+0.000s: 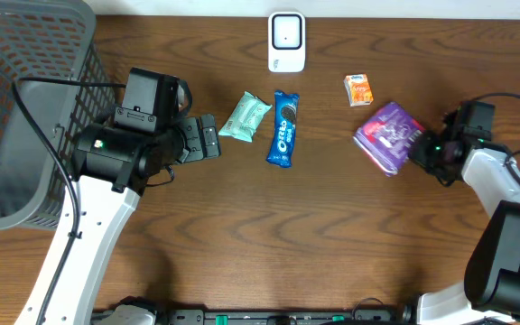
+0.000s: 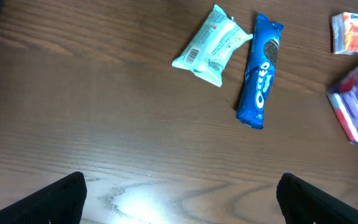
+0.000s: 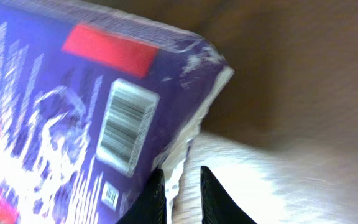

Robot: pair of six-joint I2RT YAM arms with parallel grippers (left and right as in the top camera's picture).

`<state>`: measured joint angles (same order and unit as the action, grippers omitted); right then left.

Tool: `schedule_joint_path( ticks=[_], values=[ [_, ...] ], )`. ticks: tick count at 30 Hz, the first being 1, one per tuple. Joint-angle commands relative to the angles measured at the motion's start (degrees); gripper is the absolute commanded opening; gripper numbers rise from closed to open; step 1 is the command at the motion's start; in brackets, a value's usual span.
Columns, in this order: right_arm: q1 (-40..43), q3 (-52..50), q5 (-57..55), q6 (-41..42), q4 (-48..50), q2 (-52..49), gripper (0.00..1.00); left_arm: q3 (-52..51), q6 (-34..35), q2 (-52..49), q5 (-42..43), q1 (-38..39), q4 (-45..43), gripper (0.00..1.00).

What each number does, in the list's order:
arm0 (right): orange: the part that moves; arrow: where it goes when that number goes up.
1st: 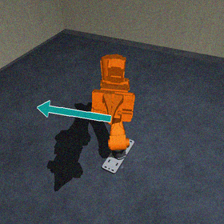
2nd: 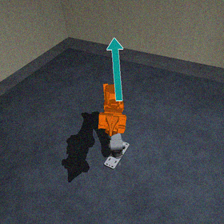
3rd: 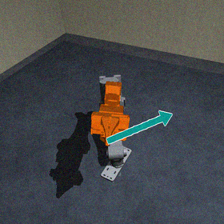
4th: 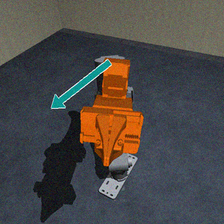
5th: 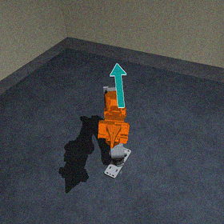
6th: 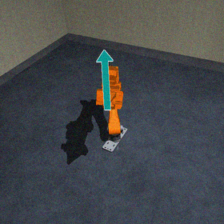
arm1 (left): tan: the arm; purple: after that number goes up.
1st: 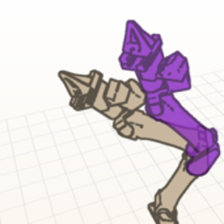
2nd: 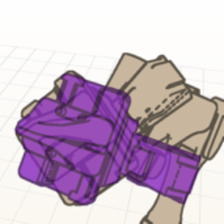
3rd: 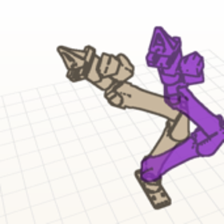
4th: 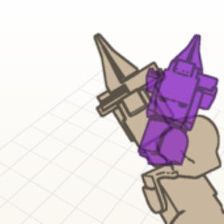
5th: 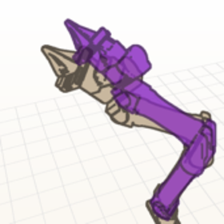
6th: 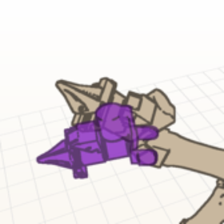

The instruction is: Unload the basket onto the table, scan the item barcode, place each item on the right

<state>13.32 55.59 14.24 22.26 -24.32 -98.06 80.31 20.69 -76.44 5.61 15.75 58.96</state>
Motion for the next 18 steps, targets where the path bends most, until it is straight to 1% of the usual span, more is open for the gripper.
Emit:
schedule_joint_path(
  ticks=[1,5,9,11,18],
  values=[
    [-2.78,-0.24,8.81,-1.6,1.05,-0.5,0.17,0.15,-0.96,-0.39,-0.76,-0.31,0.15,0.98],
    [-4.92,-0.2,8.79,1.44,1.84,-0.39,0.18,0.15,-0.96,-0.39,-0.76,-0.31,0.15,0.98],
    [-6.12,-0.13,14.67,2.58,3.93,-0.02,0.19,0.15,-0.96,-0.39,-0.74,-0.31,0.15,0.98],
    [-6.38,-0.04,15.04,2.91,4.07,0.81,0.2,0.15,-0.96,-0.39,-0.74,-0.31,0.15,0.98],
    [-6.69,-0.02,14.99,2.99,4.26,9.11,0.22,0.15,-0.96,-0.39,-0.76,-0.31,0.15,0.98]
  ],
)
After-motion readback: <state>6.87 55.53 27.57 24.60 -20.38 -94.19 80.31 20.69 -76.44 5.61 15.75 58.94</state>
